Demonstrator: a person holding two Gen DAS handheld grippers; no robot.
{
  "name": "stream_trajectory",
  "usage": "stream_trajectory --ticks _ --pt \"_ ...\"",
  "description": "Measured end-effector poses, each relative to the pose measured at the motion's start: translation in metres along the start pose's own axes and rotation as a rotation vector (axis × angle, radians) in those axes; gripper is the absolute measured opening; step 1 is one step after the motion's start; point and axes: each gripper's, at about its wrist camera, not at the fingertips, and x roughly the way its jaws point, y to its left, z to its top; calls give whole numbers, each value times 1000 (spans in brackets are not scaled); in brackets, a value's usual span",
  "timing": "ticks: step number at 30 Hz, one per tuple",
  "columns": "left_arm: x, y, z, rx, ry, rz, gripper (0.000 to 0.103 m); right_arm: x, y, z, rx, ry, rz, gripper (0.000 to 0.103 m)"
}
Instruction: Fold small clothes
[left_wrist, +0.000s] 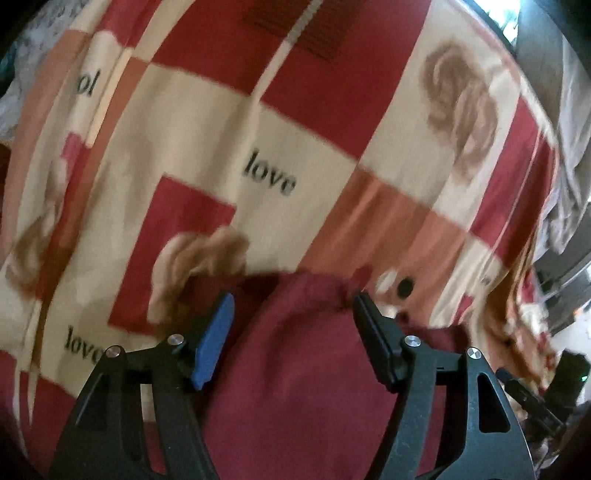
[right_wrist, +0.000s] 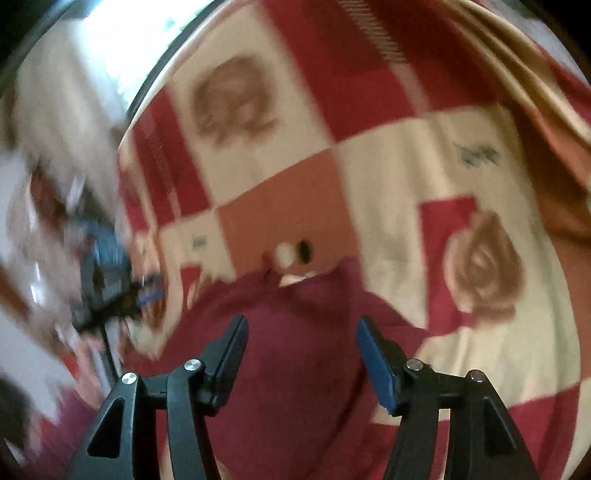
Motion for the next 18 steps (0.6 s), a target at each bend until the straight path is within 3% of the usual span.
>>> stream_trajectory --ticks 3,8,11,18 --pt "28 1 -16 36 67 139 67 44 9 3 -26 61 -80 54" --pt "75 21 -28 38 119 315 67 107 -41 4 104 193 -259 51" --pt "72 30 -28 -6 124 269 67 98 -44 7 120 159 -249 50" --pt "11 24 -43 67 62 212 67 31 -12 -10 40 105 -215 55"
